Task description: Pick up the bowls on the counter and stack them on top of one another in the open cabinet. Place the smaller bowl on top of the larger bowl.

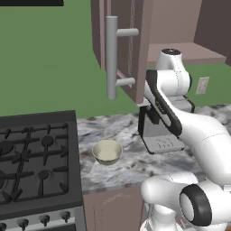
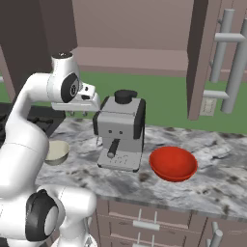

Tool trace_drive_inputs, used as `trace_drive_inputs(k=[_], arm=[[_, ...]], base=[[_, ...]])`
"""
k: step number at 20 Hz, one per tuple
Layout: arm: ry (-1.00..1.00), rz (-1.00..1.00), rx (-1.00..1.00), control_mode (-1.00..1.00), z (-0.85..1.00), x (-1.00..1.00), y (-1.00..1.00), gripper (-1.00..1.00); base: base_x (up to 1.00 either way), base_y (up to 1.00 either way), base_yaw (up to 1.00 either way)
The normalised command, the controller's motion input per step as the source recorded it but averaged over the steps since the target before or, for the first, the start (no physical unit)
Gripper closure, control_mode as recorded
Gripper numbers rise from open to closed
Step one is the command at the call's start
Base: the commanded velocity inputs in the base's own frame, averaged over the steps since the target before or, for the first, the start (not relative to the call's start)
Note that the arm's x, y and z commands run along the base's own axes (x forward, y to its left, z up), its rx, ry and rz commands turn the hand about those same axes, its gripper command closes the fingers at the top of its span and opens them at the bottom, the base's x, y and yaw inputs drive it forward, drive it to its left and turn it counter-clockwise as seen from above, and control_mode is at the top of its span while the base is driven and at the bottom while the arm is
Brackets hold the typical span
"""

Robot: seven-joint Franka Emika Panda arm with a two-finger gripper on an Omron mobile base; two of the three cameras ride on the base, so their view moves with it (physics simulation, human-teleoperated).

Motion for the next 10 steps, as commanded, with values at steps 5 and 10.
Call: trace_drive_inputs(k=[5,10], arm=[[0.0,0.0,0.0,-1.0,-0.05,-0.22,0.02,-1.0],[0.0,0.0,0.01,-1.0,-0.14,-0.4,0.03,-1.0]], base=[[0.0,0.0,0.0],[0.0,0.0,0.0]])
